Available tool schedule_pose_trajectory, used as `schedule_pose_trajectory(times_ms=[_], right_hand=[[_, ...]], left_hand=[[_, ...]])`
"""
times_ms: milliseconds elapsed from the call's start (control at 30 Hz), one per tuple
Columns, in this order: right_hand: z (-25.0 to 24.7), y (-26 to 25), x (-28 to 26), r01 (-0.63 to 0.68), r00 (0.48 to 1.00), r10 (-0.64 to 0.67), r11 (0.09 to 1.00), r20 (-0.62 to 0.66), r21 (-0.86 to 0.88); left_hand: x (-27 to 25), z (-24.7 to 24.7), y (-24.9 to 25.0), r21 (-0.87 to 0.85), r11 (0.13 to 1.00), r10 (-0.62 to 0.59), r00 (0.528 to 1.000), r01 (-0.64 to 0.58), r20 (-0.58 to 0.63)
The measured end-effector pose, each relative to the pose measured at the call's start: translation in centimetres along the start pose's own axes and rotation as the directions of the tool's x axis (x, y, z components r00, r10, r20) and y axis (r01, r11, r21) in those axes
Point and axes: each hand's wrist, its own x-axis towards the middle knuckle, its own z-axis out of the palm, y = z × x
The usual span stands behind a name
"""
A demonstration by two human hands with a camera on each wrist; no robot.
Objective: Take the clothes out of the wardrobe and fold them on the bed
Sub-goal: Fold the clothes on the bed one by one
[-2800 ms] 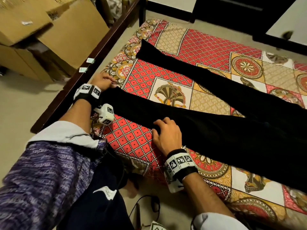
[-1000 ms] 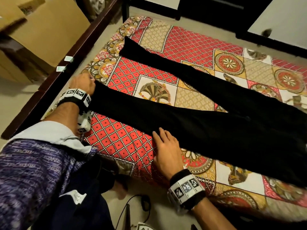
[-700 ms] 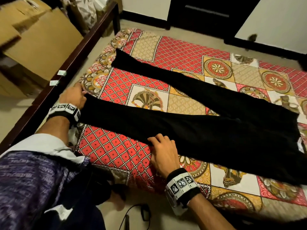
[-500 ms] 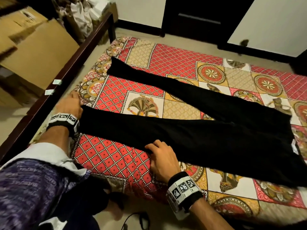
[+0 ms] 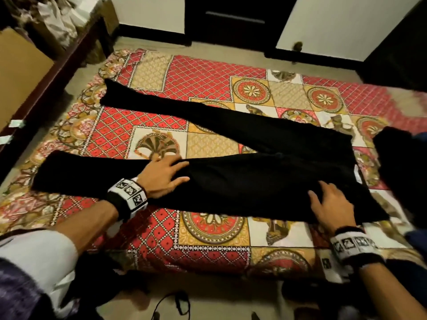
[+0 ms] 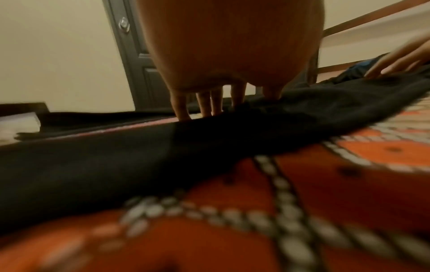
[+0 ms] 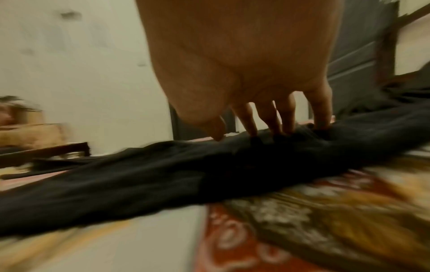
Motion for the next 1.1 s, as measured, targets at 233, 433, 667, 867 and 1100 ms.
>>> schedule_pose_trajectory(times_ms=[233,433,667,867,1100], right_hand=[[0.4,2.8,1.6,-0.219,0.973,0.223,0.974,-0.065,0.064],[0.2,6.4,3.2,-0.207,0.975,0.205,0.978,-0.086,-0.012],[0.1,9.0,3.7,-0.443,0.893,0.443,0.896,0.078,-0.010],[1.3,0.6,1.9,0.239,0.968,-0.231,0.967,0.096,-0.085],[0.6,1.4,2.4,0.072,0.933,-0.067,0.997,0.352,-0.002]], left_hand=[[-0.9,2.1,0.3,-0.019,0.959,-0.284,0.959,0.284,-0.014],[-1.4,1.0,4.1,0.074,0.997,0.036,0.991,-0.026,-0.131],[-3.8,2.1,0.8,-0.153,0.970,-0.201,0.978,0.190,-0.063],[-4.0,1.9,1.2,-0.187,0.973,-0.143,0.989,0.133,-0.043],[-3.7,1.8,1.0,-0.132,0.967,-0.220,0.975,0.217,-0.012]])
